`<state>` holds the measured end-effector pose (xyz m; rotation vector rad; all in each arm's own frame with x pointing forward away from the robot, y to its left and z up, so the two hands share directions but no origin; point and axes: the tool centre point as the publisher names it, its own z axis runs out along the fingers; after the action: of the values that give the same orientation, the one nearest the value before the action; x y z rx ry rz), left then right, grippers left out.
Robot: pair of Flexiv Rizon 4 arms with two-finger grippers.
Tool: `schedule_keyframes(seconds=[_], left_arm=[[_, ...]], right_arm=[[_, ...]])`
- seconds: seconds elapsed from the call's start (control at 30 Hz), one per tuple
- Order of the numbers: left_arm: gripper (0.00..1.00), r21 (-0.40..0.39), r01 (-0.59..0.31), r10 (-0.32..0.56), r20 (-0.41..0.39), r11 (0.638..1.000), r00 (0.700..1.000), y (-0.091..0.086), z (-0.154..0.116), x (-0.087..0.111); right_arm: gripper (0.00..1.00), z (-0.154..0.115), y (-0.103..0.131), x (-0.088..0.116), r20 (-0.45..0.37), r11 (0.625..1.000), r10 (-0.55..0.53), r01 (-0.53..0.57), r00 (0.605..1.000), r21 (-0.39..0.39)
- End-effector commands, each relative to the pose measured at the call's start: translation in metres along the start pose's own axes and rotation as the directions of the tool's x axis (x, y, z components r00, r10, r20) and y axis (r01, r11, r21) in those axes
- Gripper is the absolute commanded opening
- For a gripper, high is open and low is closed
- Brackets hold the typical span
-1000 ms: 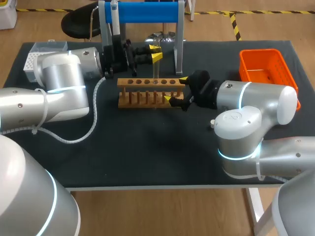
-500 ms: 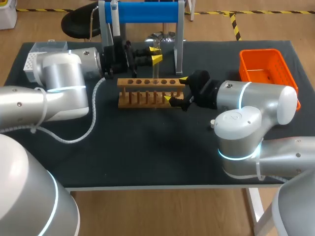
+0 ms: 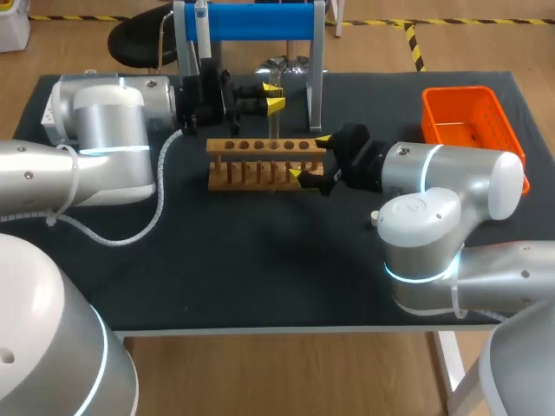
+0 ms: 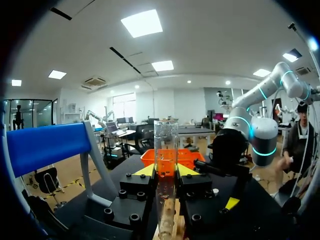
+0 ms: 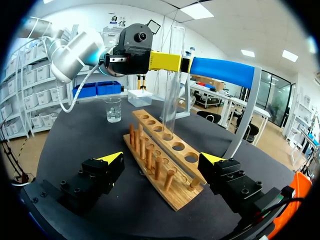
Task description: Invert the test tube, pick up the pipette, mount the tip to pipette, aspirate from beaker and dispense into the tube, eject the tip, return the pipette, and cap with the stopper.
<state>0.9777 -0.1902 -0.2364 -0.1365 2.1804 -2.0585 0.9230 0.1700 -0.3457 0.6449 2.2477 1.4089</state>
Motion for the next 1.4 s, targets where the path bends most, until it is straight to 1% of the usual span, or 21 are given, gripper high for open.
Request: schedule_keyframes(seconds=[0.03, 0.47, 0.87, 1.4], left_arm=[[0.00, -0.008, 0.011, -0.011, 0.000, 1.000, 1.000, 0.001, -0.001, 0.000], [0.00, -0.044, 0.032, -0.031, 0.005, 0.999, 0.999, 0.008, -0.002, -0.002], [0.00, -0.020, 0.024, -0.024, 0.015, 1.000, 1.000, 0.015, -0.004, -0.002], [0.00, -0.016, 0.007, -0.007, 0.009, 1.000, 1.000, 0.018, 0.000, -0.007]], right_arm=[[1.00, 0.000, -0.001, 0.000, -0.002, 1.000, 0.000, 0.000, 1.000, -0.002], [1.00, 0.000, -0.001, 0.000, -0.002, 1.000, 0.000, 0.000, 1.000, -0.002], [1.00, 0.000, -0.001, 0.000, -0.002, 1.000, 0.000, 0.000, 1.000, -0.002], [1.00, 0.000, -0.001, 0.000, -0.002, 1.000, 0.000, 0.000, 1.000, -0.002]])
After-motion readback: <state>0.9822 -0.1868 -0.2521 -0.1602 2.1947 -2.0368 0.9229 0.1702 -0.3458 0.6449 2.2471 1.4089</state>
